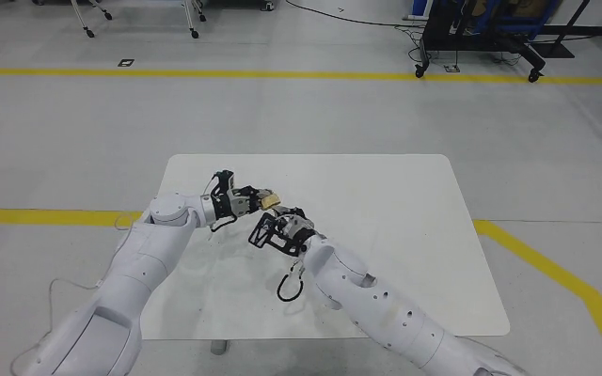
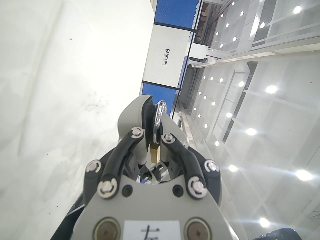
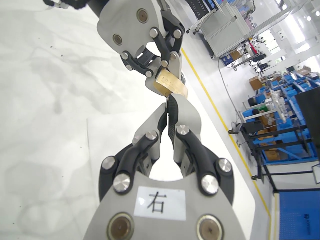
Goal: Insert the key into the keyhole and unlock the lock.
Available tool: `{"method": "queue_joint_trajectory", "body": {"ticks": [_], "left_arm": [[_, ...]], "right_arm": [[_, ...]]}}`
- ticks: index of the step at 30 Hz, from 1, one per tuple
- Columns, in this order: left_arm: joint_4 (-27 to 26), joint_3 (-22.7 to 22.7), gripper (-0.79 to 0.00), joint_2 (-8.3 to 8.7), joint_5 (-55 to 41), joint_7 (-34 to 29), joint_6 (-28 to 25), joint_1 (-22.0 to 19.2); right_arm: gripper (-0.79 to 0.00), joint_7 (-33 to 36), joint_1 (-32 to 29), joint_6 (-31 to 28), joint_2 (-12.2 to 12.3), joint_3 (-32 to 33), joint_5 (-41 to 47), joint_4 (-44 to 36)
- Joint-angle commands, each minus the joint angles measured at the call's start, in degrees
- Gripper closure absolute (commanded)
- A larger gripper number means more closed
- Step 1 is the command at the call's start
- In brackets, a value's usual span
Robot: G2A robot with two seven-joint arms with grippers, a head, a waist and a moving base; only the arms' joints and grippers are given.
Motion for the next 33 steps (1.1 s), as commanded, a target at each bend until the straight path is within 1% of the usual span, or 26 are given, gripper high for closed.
{"method": "queue_joint_trajectory", "body": {"ticks": [1, 4, 7, 9, 12, 16, 17, 18, 19, 20, 21, 22, 26, 28, 30, 33], "left_arm": [[-0.23, -0.4, 0.0, 0.04, 0.37, 0.42, -0.73, 0.18], [-0.81, -0.94, 0.0, 0.14, 1.19, 1.01, -2.28, 0.56], [-1.37, -1.48, 0.0, 0.29, 2.3, 1.84, -3.66, 0.92], [-1.8, -1.82, 0.0, 0.37, 2.76, 2.26, -3.97, 1.22], [-2.37, -2.38, 0.0, 0.48, 3.16, 2.57, -3.95, 1.62], [-2.95, -3.13, 0.0, 0.61, 3.58, 2.81, -3.99, 2.05], [-3.1, -3.27, 0.0, 0.63, 3.74, 2.9, -3.95, 2.16], [-3.26, -3.41, 0.0, 0.65, 3.9, 2.92, -3.98, 2.25], [-3.39, -3.58, 0.0, 0.66, 3.88, 2.89, -3.99, 2.38], [-3.48, -3.78, 0.0, 0.66, 3.67, 2.76, -3.88, 2.52], [-3.52, -4.01, 0.0, 0.65, 3.26, 2.47, -3.68, 2.64], [-3.44, -4.2, 0.0, 0.66, 3.16, 2.28, -3.5, 2.68], [-3.27, -4.89, 0.0, 0.64, 2.66, 1.53, -3.05, 2.78], [-3.29, -4.98, 0.0, 0.61, 2.81, 1.11, -2.7, 2.94], [-3.72, -4.5, 0.0, 0.54, 3.71, -0.26, -1.65, 3.06], [-4.64, -3.34, 0.0, 0.37, 6.48, -1.19, -1.1, 3.11]], "right_arm": [[0.0, -0.57, -0.11, -1.09, -0.25, 1.88, 6.64, 0.12], [0.0, -2.23, -0.65, -3.96, -0.45, 5.37, 17.86, 0.35], [0.0, -2.9, -0.96, -6.76, -0.46, 8.4, 26.2, 1.35], [0.0, -3.03, -0.85, -8.3, -0.39, 9.41, 28.07, 1.96], [0.0, -3.66, -0.93, -10.54, -0.25, 9.99, 28.5, 2.45], [0.0, -4.73, -1.32, -12.06, 0.02, 10.92, 27.79, 2.32], [-0.071, -5.06, -1.39, -12.44, 0.14, 11.09, 26.85, 2.23], [-0.24, -5.38, -1.54, -12.73, 0.26, 11.18, 25.69, 2.05], [-0.36, -5.87, -1.81, -13.26, 0.37, 11.31, 25.09, 1.78], [-0.406, -6.23, -2.01, -13.84, 0.53, 11.55, 24.22, 1.55], [-0.548, -6.41, -2.25, -14.15, 0.71, 11.91, 23.25, 1.2], [-0.622, -6.85, -2.64, -15.06, 0.89, 12.36, 23.08, 0.58], [-0.69, -9.26, -5.28, -19.98, 2.18, 16.97, 24.48, -2.73], [-0.723, -10.82, -7.56, -22.67, 3.09, 20.79, 26.02, -4.79], [-0.785, -12.85, -10.43, -24.99, 4.03, 25.6, 28.72, -6.94], [-0.785, -15.89, -15.36, -27.55, 5.31, 33.63, 33.85, -10.11]]}}
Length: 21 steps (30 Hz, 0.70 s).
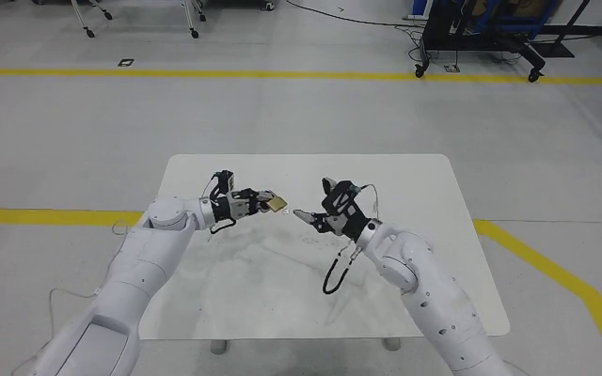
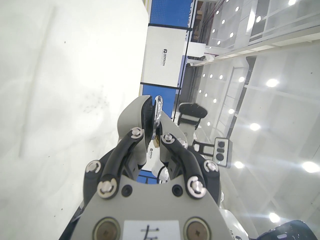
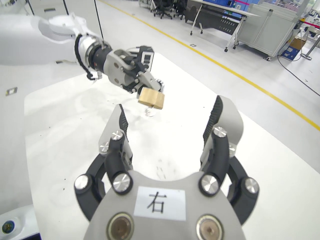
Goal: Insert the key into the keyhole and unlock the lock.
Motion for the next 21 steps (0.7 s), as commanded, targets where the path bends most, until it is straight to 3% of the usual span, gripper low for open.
{"method": "queue_joint_trajectory", "body": {"ticks": [1, 8, 13, 14, 17, 18, 19, 21], "left_arm": [[-0.77, 1.12, 0.0, -0.16, 2.83, 0.18, 0.22, 0.02], [-5.29, 7.84, 0.0, -1.85, 14.92, 4.51, 0.79, 0.33], [-3.29, 11.97, 0.0, -3.86, 19.37, 7.95, 2.23, -0.23], [-2.64, 12.43, -0.037, -4.22, 19.66, 8.28, 2.22, -0.51], [-0.71, 13.2, -0.514, -5.05, 20.18, 8.65, 1.85, -1.33], [0.06, 13.2, -0.708, -5.21, 20.09, 8.48, 1.62, -1.57], [0.73, 13.19, -0.785, -5.33, 20.07, 8.26, 1.51, -1.79], [1.69, 12.88, -0.785, -5.43, 19.84, 7.54, 1.27, -2.2]], "right_arm": [[-0.785, -1.63, -3.8, -1.78, 0.81, 6.4, 4.64, -2.08], [-0.785, -1.63, -3.8, -1.78, 0.81, 6.4, 4.64, -2.08], [-0.785, -1.63, -3.8, -1.78, 0.81, 6.4, 4.64, -2.08], [-0.785, -1.63, -3.8, -1.78, 0.81, 6.4, 4.64, -2.08], [-0.785, -1.63, -3.8, -1.78, 0.81, 6.4, 4.64, -2.08], [-0.785, -1.63, -3.8, -1.78, 0.81, 6.4, 4.64, -2.08], [-0.785, -1.63, -3.8, -1.78, 0.81, 6.4, 4.64, -2.08], [-0.785, -1.63, -3.8, -1.78, 0.81, 6.4, 4.64, -2.08]]}}
